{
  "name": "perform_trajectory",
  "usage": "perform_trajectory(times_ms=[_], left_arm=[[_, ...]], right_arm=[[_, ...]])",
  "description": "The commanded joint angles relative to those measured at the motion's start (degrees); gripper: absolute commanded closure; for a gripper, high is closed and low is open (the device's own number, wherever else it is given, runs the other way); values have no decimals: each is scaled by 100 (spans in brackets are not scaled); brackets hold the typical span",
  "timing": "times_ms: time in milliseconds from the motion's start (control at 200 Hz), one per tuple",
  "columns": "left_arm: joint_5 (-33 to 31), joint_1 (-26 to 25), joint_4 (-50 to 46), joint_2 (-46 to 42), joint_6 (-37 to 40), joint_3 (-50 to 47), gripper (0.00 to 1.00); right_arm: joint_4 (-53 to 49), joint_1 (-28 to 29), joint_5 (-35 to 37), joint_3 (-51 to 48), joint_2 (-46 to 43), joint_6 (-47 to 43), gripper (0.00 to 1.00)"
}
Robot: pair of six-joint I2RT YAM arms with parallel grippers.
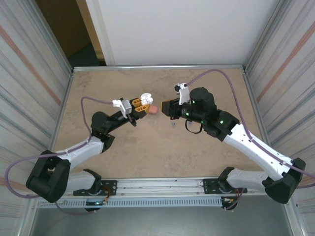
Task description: Insert wireless bluetooth earbuds into charging case
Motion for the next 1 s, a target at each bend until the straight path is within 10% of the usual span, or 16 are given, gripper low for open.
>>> perform_trajectory(times_ms=[0,992], left_arm=[[-56,-61,250,52,127,197,100],[7,-86,224,157,82,286,100]], right_arm=[[423,148,291,269,-60,-138,80],[824,606,1259,829,809,-640,80]])
